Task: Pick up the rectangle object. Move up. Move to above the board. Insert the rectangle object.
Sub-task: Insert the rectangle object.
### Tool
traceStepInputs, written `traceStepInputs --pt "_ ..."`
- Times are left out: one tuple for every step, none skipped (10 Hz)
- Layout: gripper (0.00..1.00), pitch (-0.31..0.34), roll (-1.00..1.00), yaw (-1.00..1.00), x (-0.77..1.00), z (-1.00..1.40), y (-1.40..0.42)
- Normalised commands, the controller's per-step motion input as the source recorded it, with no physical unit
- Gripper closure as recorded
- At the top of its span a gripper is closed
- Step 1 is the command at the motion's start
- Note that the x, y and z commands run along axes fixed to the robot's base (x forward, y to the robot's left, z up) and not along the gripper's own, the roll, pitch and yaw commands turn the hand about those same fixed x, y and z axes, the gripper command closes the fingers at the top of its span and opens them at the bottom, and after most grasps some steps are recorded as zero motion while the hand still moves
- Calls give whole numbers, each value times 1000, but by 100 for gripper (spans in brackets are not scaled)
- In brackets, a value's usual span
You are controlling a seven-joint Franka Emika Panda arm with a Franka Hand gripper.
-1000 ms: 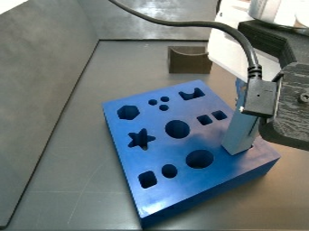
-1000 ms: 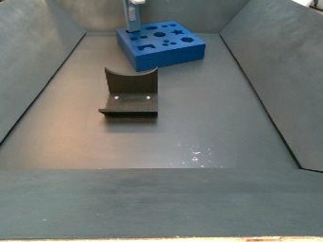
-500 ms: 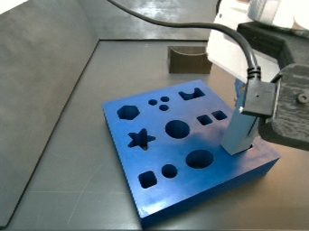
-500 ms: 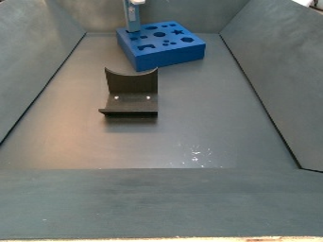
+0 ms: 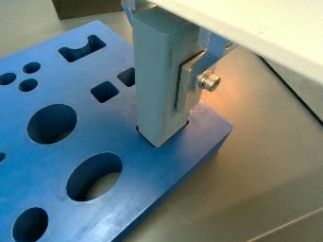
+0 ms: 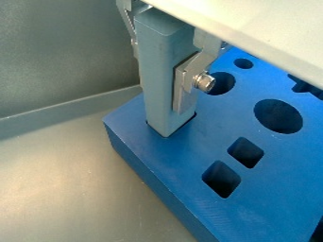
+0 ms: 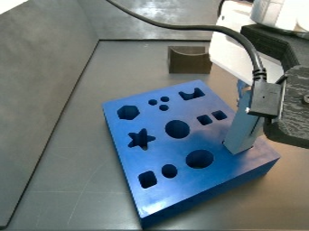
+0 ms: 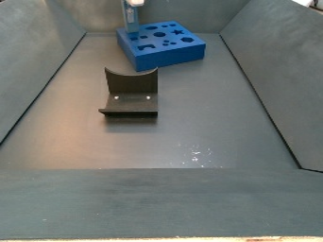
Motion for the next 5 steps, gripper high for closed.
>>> traceStepInputs --pt "100 -340 69 0 74 -697 -66" --pt "100 -271 154 -63 0 -1000 -137" --pt "100 -71 71 -103 -97 -1000 -231" --pt "100 -51 46 -106 -111 -1000 -251" --pt "100 -51 43 -103 -114 -1000 -254"
